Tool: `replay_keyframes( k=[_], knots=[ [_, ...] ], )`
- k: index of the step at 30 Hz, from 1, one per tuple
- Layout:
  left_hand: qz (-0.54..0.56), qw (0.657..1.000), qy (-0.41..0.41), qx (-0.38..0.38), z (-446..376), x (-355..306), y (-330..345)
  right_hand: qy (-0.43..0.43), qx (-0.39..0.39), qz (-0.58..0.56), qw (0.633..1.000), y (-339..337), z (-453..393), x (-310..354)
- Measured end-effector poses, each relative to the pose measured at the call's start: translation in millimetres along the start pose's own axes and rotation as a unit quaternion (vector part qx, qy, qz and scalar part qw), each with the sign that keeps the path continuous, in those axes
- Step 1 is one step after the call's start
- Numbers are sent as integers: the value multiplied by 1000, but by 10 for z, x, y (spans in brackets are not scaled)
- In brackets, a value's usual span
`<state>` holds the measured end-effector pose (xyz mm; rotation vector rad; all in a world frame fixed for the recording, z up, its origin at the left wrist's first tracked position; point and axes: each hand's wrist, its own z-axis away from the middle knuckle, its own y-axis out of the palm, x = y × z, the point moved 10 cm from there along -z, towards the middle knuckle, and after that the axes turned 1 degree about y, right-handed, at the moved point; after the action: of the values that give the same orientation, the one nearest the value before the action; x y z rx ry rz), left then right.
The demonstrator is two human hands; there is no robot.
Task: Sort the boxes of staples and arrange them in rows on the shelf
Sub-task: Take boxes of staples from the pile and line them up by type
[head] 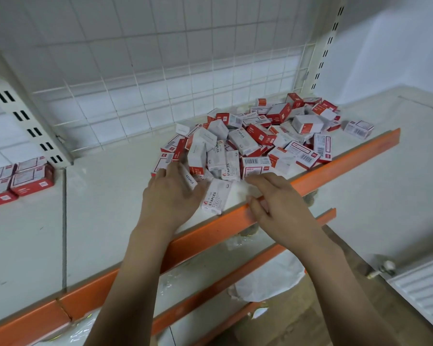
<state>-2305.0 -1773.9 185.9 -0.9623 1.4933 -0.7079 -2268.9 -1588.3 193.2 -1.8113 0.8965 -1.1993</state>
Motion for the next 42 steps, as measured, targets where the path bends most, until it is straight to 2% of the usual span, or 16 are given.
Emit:
replay_keyframes(
  k=[3, 6, 9, 14, 20, 27, 31, 36, 42],
  knots=[
    [23, 1000, -1, -17, 43, -18, -70, -13, 2, -5, 1000, 19, -26, 55],
    [-3, 1000, 12, -24, 76, 20, -166, -30, 15, 0, 999, 49, -87, 135],
    [5, 1000, 11, -21, 134, 121, -265, -59, 67, 23, 996, 136, -198, 246],
    [45, 996, 19, -80, 331, 186, -587, -77, 179, 32, 980, 287, -372, 432],
    [79, 992, -2, -99, 456, 352, -779, -100, 233, 79, 964, 416, -449, 610],
    [188, 978, -42, -75, 587, 593, -741, -111, 191, 55, 974, 322, -422, 789],
    [168, 983, -32, -60, 711, 686, -818, -126, 157, 14, 979, 335, -406, 986],
    [137, 984, 4, -111, 898, 924, -1150, -133, 127, -28, 983, 413, -363, 1294],
    [196, 971, 6, -137, 1120, 1366, -1559, -149, 115, -54, 981, 532, -294, 1777]
  ],
)
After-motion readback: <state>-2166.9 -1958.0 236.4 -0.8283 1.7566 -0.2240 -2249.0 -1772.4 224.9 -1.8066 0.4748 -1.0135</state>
